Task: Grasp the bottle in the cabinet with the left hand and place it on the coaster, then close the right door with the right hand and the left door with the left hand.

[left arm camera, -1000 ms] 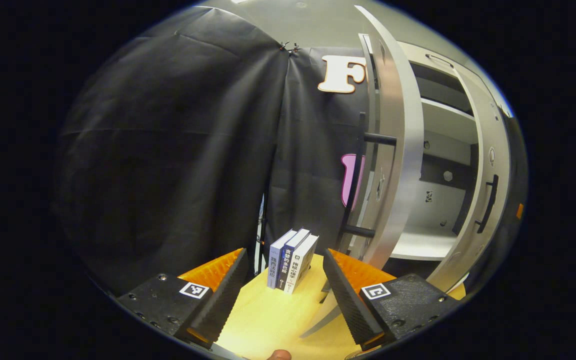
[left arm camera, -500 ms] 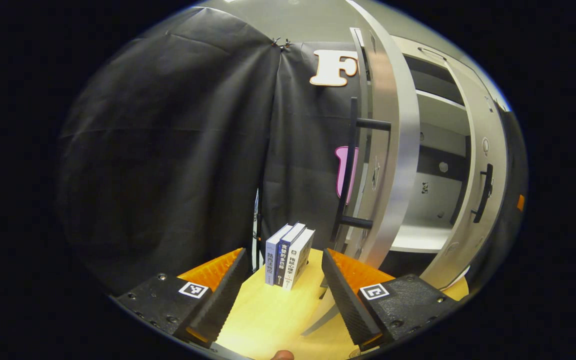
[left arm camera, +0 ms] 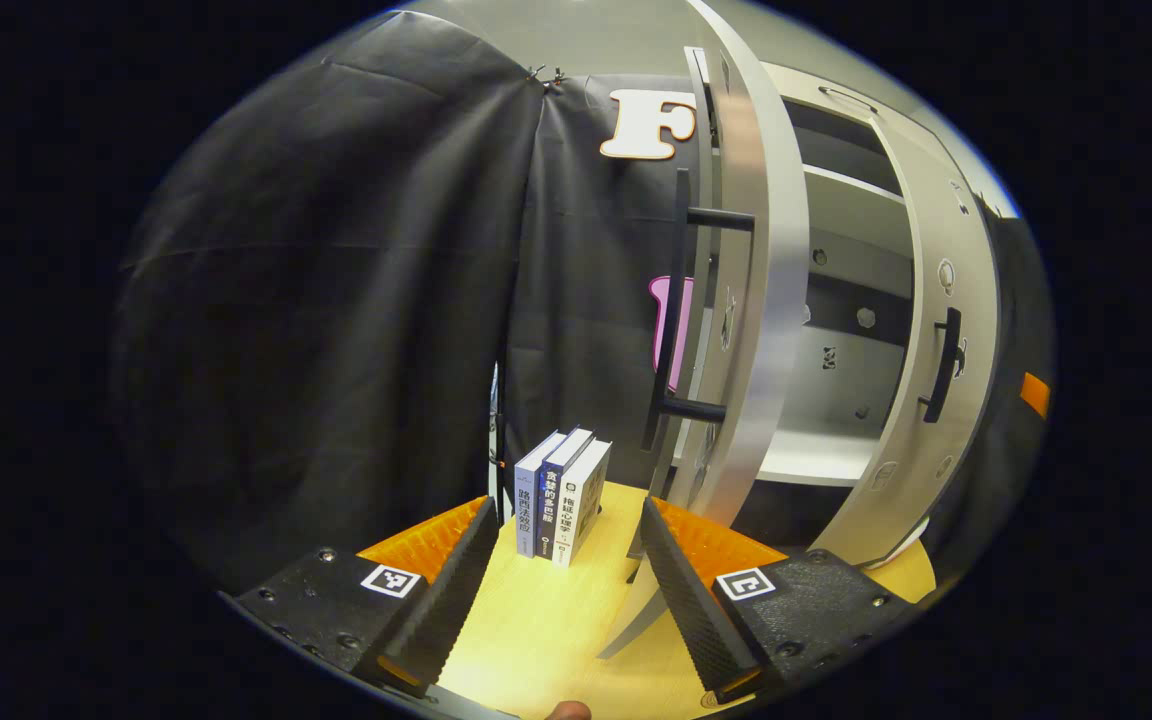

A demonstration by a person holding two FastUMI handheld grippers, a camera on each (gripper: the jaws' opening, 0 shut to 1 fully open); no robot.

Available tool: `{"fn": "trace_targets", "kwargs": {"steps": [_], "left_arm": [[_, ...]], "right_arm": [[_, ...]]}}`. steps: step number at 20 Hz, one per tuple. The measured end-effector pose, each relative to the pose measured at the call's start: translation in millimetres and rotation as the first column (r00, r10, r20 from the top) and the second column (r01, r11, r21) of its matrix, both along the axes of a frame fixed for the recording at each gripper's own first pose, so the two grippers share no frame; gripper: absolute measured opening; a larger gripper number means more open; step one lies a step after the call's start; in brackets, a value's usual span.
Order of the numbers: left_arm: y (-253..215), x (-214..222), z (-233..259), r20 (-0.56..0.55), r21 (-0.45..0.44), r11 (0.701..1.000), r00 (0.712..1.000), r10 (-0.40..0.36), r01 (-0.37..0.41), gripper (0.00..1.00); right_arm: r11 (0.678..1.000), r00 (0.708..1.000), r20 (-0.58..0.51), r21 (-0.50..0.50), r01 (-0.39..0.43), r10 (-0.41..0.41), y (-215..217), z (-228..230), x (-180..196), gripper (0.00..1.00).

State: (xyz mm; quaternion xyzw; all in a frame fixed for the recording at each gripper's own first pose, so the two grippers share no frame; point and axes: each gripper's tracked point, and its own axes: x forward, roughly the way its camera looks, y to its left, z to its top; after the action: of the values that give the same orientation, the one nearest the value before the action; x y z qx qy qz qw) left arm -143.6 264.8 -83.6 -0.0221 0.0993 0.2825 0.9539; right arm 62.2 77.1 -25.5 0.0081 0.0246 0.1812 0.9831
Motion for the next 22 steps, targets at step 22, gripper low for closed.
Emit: {"fn": "trace_targets", "kwargs": {"steps": [22], "left_arm": [[-102.0, 73.2, -19.8, -0.002, -0.042, 0.954, 0.955, -0.297, 0.297, 0.92]], "right_arm": [[0.996, 0.996, 0.015, -0.007, 0.087, -0.086, -43.4, 6.2, 1.5, 0.95]]}}
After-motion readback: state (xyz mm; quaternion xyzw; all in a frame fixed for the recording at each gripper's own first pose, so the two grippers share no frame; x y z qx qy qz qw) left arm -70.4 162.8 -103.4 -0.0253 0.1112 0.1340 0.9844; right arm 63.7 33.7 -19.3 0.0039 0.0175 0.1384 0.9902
